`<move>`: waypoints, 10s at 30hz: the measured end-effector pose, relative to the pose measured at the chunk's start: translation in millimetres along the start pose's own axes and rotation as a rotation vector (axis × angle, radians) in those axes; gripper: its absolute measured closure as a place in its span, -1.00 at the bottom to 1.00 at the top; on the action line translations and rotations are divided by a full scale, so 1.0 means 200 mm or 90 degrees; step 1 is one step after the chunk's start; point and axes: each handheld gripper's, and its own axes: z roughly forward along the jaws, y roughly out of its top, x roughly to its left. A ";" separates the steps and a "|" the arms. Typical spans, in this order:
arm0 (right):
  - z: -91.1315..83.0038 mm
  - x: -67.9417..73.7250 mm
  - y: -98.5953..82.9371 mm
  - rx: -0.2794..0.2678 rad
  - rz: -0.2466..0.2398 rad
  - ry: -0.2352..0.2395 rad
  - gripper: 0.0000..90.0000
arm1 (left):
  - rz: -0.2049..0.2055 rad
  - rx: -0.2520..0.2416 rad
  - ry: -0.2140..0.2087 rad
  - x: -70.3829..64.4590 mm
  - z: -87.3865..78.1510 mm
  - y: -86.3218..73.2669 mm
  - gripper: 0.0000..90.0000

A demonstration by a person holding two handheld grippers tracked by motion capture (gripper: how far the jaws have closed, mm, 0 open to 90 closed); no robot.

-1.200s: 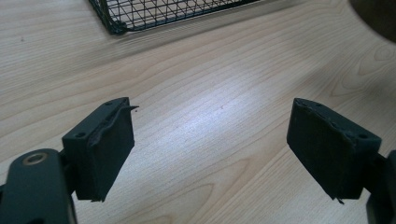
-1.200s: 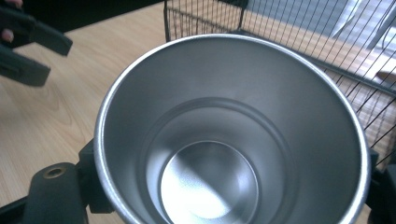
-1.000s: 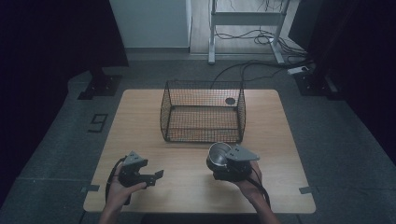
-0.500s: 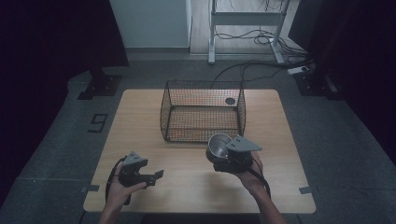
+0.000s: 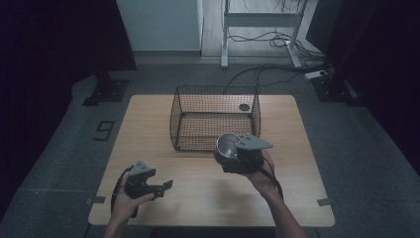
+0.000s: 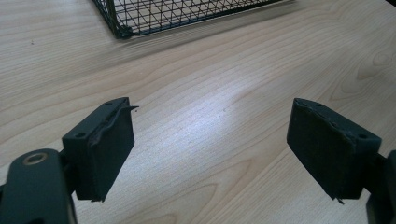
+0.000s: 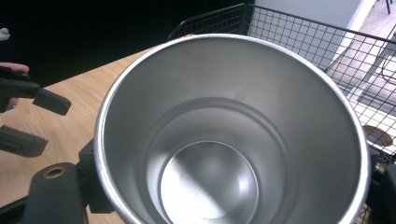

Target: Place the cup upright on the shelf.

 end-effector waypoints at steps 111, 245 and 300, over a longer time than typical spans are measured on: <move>0.77 -0.48 0.31 0.129 0.031 -0.022 -0.60 | -0.010 -0.026 -0.001 0.03 -0.06 0.01 -0.66; 1.01 -0.73 0.15 0.233 0.078 -0.068 -1.00 | -0.015 -0.033 0.010 0.05 -0.07 0.00 -0.67; -0.10 -0.39 -0.38 0.036 0.083 -0.059 -0.58 | 0.008 -0.009 0.003 -0.01 0.00 0.00 -0.66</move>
